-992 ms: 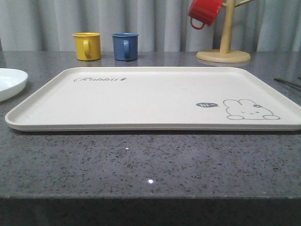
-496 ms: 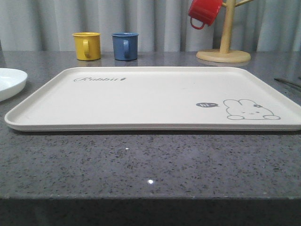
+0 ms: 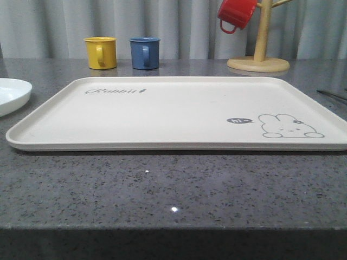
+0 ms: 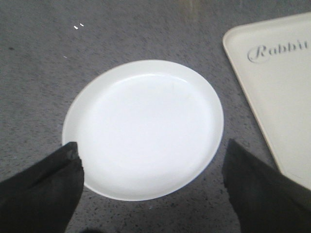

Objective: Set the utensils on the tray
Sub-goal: 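Move the left gripper to the white plate and grasp its rim, then lift the white plate with the left gripper and lower it onto the tray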

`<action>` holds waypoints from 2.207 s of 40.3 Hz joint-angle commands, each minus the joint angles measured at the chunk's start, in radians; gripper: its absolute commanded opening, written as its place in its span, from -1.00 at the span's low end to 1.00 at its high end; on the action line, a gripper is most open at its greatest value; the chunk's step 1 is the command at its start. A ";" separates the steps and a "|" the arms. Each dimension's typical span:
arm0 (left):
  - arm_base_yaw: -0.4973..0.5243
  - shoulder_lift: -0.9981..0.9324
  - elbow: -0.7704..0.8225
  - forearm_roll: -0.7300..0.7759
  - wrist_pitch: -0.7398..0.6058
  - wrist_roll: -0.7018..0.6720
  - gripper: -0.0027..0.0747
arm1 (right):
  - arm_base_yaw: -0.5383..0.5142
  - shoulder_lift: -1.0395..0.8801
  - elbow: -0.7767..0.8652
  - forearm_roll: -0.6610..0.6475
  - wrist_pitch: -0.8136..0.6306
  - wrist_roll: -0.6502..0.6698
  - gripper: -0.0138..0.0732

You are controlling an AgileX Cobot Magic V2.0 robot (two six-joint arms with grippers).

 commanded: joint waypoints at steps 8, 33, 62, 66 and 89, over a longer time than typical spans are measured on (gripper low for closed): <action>-0.097 0.330 -0.298 -0.013 0.241 0.069 0.34 | 0.001 0.019 -0.030 0.005 -0.077 -0.005 0.56; -0.099 0.665 -0.459 -0.033 0.414 0.120 0.03 | 0.001 0.019 -0.030 0.005 -0.077 -0.005 0.56; -0.106 0.677 -0.507 -0.030 0.469 0.147 -0.98 | 0.001 0.019 -0.030 0.005 -0.077 -0.005 0.56; -0.133 0.661 -0.567 -0.021 0.506 0.145 -0.98 | 0.001 0.019 -0.030 0.005 -0.077 -0.005 0.56; -0.557 0.739 -0.927 0.049 0.617 0.108 -0.98 | 0.001 0.019 -0.030 0.005 -0.077 -0.005 0.56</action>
